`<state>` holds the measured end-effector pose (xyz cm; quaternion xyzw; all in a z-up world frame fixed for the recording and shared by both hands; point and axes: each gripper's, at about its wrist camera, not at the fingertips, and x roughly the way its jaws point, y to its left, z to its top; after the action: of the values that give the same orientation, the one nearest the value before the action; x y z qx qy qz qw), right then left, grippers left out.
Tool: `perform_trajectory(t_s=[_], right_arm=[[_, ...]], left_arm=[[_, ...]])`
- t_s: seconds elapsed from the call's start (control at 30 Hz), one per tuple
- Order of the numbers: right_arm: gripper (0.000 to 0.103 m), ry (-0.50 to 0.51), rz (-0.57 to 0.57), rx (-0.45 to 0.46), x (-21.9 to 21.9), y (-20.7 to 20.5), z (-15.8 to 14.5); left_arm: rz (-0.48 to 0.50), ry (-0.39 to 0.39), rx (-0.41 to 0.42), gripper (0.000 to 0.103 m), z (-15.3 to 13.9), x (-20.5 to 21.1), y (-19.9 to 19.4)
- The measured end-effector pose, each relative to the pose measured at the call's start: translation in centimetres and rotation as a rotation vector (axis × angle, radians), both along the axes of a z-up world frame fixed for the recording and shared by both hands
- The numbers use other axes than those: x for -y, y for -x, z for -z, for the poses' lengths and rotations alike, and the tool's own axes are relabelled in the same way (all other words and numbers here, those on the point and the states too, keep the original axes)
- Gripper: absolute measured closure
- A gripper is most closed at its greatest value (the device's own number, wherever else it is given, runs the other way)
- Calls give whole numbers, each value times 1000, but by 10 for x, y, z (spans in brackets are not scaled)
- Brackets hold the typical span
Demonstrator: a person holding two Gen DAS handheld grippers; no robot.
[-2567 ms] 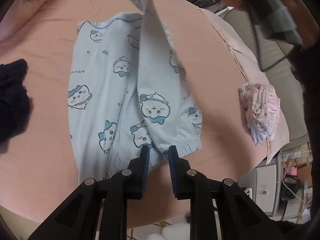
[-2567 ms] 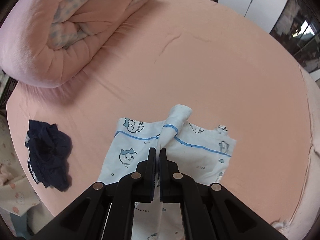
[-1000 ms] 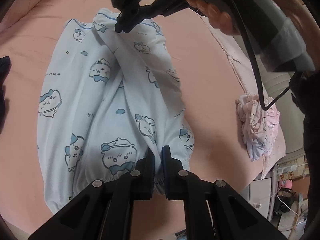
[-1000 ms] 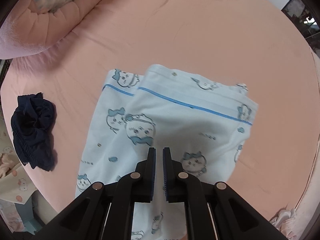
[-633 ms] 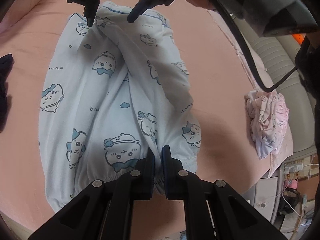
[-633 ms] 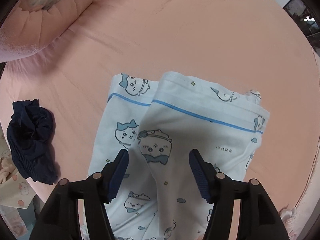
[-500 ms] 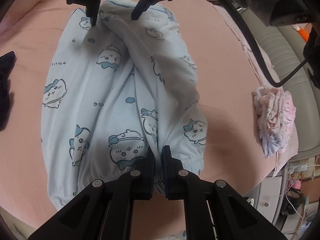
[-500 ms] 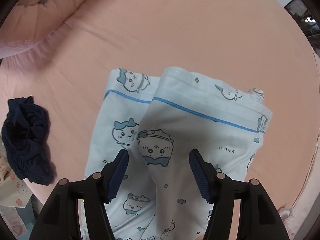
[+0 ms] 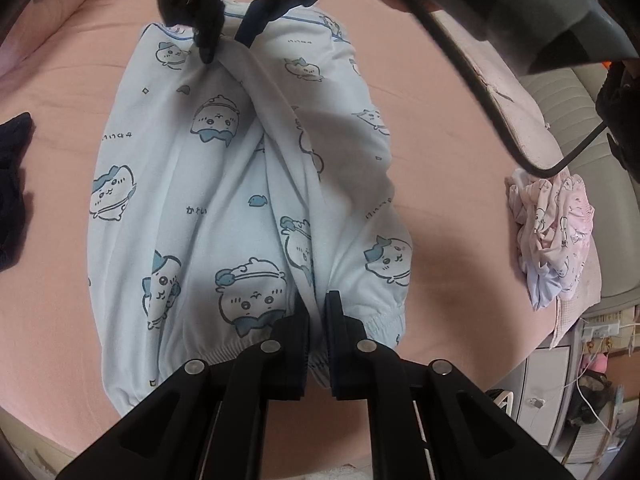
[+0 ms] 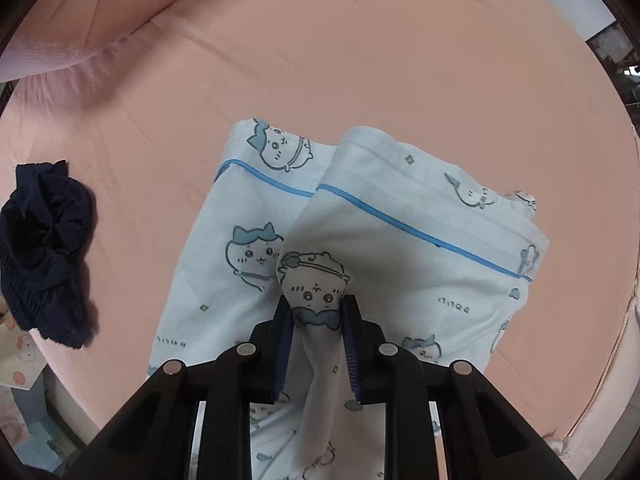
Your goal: Fold clothes
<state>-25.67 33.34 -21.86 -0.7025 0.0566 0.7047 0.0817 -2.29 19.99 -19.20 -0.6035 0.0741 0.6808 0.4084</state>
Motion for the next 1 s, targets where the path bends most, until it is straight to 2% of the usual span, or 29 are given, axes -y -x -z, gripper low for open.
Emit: perform_trajectory(t_s=[0.1, 0.13, 0.17, 0.47, 0.83, 0.93, 1.0], right_arm=[[81, 12, 12, -11, -8, -4, -3], [89, -2, 14, -14, -10, -5, -3], [100, -12, 3, -15, -11, -8, -2], [101, 62, -2, -50, -19, -25, -7], [101, 110, 40, -130, -19, -31, -39], [101, 110, 48, -141, -28, -9, -44], [101, 114, 50, -144, -25, -11, -44]], left_arm=[[2, 2, -4, 97, -1, 1, -1], [6, 2, -2, 97, -2, -1, -1], [10, 0, 3, 97, -3, -3, -1], [7, 4, -8, 97, -10, -8, 4], [-23, -46, 7, 97, -39, 25, 18], [-49, -49, 0, 97, -44, 36, 25], [-68, -47, 2, 97, -43, 40, 29]])
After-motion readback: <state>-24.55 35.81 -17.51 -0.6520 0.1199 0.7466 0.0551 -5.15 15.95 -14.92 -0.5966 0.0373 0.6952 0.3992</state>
